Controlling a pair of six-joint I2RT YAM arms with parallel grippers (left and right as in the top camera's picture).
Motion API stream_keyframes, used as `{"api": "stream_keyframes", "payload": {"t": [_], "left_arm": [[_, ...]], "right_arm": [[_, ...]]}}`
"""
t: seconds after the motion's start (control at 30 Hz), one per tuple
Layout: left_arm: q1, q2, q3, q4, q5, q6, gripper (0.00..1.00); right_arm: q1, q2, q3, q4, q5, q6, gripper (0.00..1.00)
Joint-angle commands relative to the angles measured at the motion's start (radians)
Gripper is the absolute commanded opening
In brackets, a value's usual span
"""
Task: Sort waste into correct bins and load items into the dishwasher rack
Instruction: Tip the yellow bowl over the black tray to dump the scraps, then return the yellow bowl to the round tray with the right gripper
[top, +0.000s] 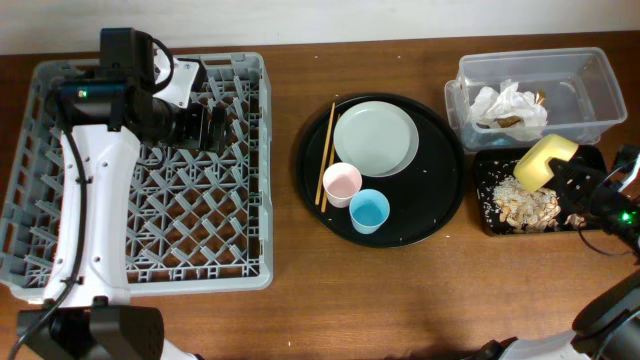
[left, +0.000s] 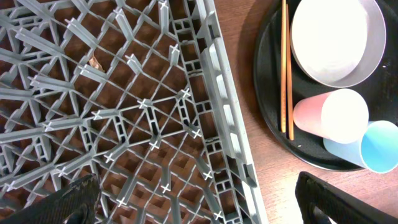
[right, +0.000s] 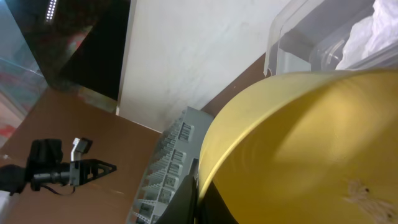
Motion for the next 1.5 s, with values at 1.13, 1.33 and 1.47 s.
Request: {"api": "stream_keyframes", "payload": {"t": [1.13,1.33,1.47], "left_arm": [[0.002,0.005,0.021,0.001,0.001,0.013,0.99],[0.002,0.005,0.021,0.001,0.001,0.013,0.99],[0.002,0.005,0.021,0.001,0.001,0.013,0.99]], "right_arm": [[0.568,-0.397,0.018,0.046,0.479,0.245,0.04],[0.887,-0.389,0.018,-0.077,1.019,0.287,0.04],[1.026,-0.295,0.018,-0.1,1.229,0.344,0.04]]}}
